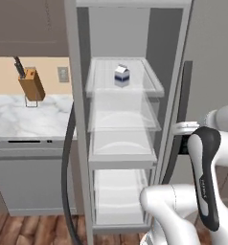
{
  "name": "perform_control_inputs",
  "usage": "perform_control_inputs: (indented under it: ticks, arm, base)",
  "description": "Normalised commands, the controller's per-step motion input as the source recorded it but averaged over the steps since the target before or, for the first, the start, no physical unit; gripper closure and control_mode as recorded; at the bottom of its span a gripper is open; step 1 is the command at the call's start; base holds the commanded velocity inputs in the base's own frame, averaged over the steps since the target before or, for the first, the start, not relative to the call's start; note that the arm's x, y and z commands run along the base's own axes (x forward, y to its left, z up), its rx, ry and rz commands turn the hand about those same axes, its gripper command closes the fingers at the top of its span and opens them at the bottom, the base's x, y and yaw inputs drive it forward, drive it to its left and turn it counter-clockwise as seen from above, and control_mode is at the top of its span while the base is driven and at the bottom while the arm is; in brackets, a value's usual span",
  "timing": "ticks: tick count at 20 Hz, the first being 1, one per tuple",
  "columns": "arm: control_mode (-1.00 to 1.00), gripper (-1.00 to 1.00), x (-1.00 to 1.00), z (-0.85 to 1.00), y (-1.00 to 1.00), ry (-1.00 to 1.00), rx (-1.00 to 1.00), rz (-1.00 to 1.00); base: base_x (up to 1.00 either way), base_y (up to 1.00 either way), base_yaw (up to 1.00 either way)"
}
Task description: Take a sugar cube from the saucer and place it inside the coffee. Then, grab milk from the fridge and place it next to the coffee on the counter to sweeten the coffee.
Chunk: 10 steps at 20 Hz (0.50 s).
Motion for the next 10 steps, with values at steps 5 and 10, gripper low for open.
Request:
perform_control_inputs:
  ticks: [5,10]
  arm:
    - [1.0,1.0,0.0,0.0,0.0,0.0,0.0,0.0]
    - [1.0,1.0,0.0,0.0,0.0,0.0,0.0,0.0]
  base:
    - [0.24,0.26,0.06]
    - [0.22,0.37,0.07]
